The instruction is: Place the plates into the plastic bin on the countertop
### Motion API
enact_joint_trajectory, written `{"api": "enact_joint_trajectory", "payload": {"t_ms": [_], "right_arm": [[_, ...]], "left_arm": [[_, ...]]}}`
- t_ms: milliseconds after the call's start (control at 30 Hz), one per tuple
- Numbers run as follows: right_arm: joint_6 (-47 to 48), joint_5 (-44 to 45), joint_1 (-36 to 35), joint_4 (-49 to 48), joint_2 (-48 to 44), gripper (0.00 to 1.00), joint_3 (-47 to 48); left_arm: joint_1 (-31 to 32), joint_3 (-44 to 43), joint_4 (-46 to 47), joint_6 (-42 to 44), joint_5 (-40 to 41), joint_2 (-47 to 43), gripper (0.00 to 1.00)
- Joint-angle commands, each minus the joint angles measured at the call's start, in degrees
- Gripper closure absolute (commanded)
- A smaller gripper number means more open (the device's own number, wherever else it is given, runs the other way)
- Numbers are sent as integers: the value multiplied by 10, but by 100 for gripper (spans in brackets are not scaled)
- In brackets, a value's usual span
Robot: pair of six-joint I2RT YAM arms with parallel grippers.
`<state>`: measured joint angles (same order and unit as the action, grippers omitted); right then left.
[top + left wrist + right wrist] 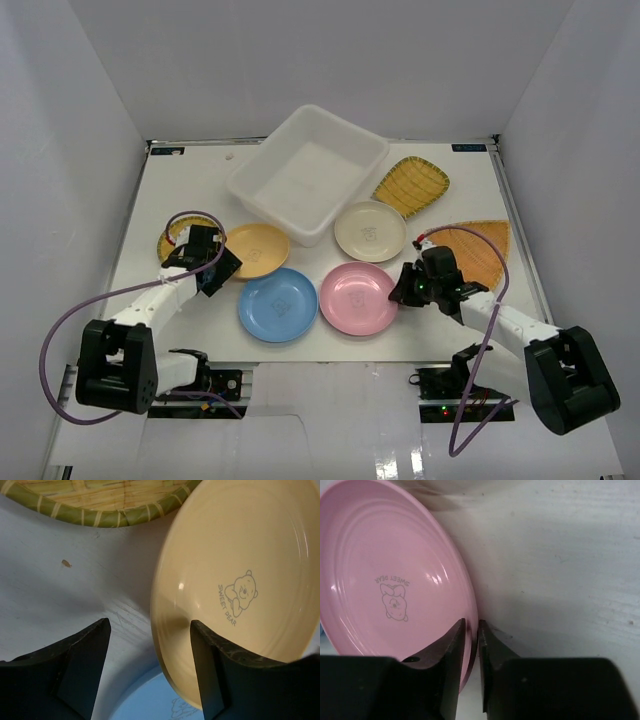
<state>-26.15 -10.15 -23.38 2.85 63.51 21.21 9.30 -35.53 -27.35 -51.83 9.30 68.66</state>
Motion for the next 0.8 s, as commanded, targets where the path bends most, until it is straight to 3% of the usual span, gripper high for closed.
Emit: {"api": "enact_joint_trajectory", "payload": {"t_ms": [0, 100, 233, 400, 533, 667, 767], "right_arm": [[-11, 21, -6, -21, -17, 80, -11], [-15, 55, -11, 5, -74, 92, -11], [-13, 65, -16, 80, -164, 92, 4], [-19, 53, -18, 159, -262, 92, 70], [-28, 27, -18, 118, -250, 92, 157], [-34, 25, -18, 24, -130, 92, 262], [-22, 74, -18, -45, -7, 92, 355]], "left_arm": [[-2, 7, 40, -12, 16, 2, 25], [-2, 9, 49, -11, 16, 5, 33], [-2, 19, 61, -11, 16, 5, 49], [-2, 26, 62, 2, 5, -10, 100], [-2, 24, 35, 12, 9, -84, 100], [-2, 5, -3, 30, 14, -181, 100], [-2, -23, -28, 38, 9, -229, 100]]}}
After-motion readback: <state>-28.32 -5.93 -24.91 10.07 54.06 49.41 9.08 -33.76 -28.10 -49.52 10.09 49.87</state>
